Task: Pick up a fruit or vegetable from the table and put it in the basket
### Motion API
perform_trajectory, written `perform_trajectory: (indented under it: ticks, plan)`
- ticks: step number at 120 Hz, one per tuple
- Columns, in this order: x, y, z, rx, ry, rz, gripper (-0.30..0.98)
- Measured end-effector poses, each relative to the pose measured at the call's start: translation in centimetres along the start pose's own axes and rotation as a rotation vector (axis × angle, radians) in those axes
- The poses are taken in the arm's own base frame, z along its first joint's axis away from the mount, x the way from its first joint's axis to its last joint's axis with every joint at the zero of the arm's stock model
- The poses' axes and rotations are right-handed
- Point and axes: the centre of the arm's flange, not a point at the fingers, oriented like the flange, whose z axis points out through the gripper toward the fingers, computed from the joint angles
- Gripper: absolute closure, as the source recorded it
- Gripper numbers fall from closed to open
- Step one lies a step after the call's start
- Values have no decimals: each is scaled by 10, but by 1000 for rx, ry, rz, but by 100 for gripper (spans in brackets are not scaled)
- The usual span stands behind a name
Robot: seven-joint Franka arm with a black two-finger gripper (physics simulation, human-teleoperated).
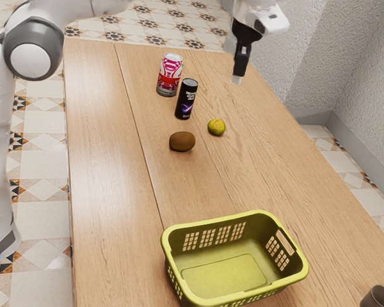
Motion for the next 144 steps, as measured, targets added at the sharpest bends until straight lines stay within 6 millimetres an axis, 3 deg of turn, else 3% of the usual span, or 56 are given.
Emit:
perform_trajectory:
  ticks: [13,34,47,58,65,78,90,120,144]
  plan:
    - [5,-8,17,-23,-13,-13,0]
    - [7,1,18,-57,-11,-3,0]
    - [5,-6,48,-92,-74,-27,0]
    - [6,6,69,-121,-125,-26,0]
    - [-9,16,96,-154,-193,-42,0]
    - [-76,30,130,-196,-258,-103,0]
    - [-116,15,166,-214,-263,-190,0]
    - [-128,-25,194,-187,-179,-293,0]
    - [-118,-34,221,-169,-141,-299,0]
